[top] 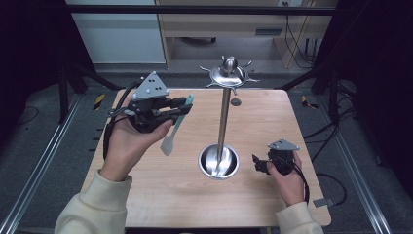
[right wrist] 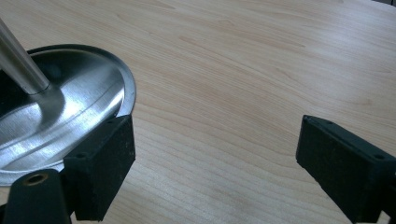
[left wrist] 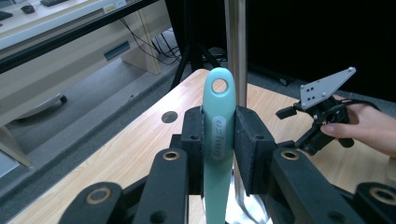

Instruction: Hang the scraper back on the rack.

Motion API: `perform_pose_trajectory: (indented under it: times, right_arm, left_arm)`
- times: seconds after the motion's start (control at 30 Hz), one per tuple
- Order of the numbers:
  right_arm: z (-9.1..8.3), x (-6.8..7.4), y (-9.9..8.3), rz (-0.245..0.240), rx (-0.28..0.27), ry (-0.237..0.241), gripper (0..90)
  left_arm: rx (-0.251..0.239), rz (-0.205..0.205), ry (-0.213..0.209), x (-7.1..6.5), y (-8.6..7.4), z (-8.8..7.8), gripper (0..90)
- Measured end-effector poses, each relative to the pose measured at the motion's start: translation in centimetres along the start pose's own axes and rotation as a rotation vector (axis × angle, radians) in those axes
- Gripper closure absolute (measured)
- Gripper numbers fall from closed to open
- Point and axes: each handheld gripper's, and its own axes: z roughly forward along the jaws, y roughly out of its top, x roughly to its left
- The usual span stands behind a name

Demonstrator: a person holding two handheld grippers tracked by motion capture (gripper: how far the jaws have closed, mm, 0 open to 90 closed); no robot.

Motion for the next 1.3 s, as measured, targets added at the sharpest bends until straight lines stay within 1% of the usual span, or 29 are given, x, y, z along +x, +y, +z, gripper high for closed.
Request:
perform_pose_trajectory:
  times: [0.13, 0.23, 0.27, 0.3, 0.5, 0.6, 0.67, 0.77, 0.9, 0.93, 0.97, 1.03, 1.17, 1.23, 1.3]
  right_arm:
    - [0.0, -0.1, 0.0, -0.005, -0.004, -0.002, 12.1]
    - [0.0, -0.1, 0.0, 0.000, -0.003, -0.001, 12.1]
    - [0.0, -0.1, 0.0, 0.000, -0.004, 0.000, 12.1]
    - [0.0, -0.1, 0.0, 0.001, -0.004, 0.000, 12.1]
    - [0.0, -0.1, 0.0, 0.001, -0.008, -0.001, 12.1]
    - [0.0, -0.1, 0.0, 0.004, -0.006, 0.000, 12.1]
    - [-0.1, -0.1, 0.0, -0.001, -0.008, 0.000, 12.1]
    - [0.0, -0.1, 0.0, 0.007, -0.007, 0.000, 12.1]
    - [0.0, -0.1, 0.0, 0.001, -0.008, -0.001, 12.1]
    - [-0.1, -0.1, 0.0, 0.001, -0.007, -0.001, 12.1]
    - [-0.1, -0.1, 0.0, 0.001, -0.007, -0.001, 12.1]
    - [-0.1, -0.1, 0.0, 0.002, -0.009, 0.000, 12.1]
    - [-0.1, -0.1, 0.0, 0.003, -0.006, -0.001, 12.1]
    - [-0.1, -0.2, 0.0, 0.004, -0.009, 0.001, 12.1]
    - [-0.1, -0.2, 0.0, 0.004, -0.007, 0.000, 12.1]
  left_arm:
    - [-0.002, -0.007, -0.001, 0.0, 0.2, 0.1, 74.3]
    - [-0.009, -0.013, -0.005, 0.0, 0.5, 0.1, 74.3]
    - [-0.017, -0.004, -0.001, -0.1, 0.9, 0.0, 74.3]
    - [-0.017, -0.004, -0.001, -0.1, 0.9, 0.0, 74.3]
    - [-0.058, -0.011, -0.020, -0.8, 1.8, -0.3, 74.3]
    - [-0.054, -0.001, -0.011, -1.0, 2.2, -0.2, 74.4]
    - [-0.068, -0.006, -0.019, -1.0, 2.4, -0.2, 74.3]
    - [-0.078, -0.008, -0.017, -1.1, 2.4, -0.3, 74.3]
    - [-0.099, -0.022, -0.016, -1.1, 2.5, -0.6, 74.3]
    - [-0.098, -0.028, -0.028, -1.1, 2.6, -0.5, 74.3]
    - [-0.098, -0.028, -0.028, -1.1, 2.6, -0.5, 74.3]
    - [-0.088, -0.013, -0.019, -1.3, 2.7, -0.2, 74.3]
    - [-0.091, -0.014, -0.017, -1.4, 2.9, -0.2, 74.3]
    - [-0.087, -0.009, -0.004, -1.5, 3.0, -0.1, 74.3]
    - [-0.086, -0.012, -0.001, -1.4, 3.0, 0.0, 74.3]
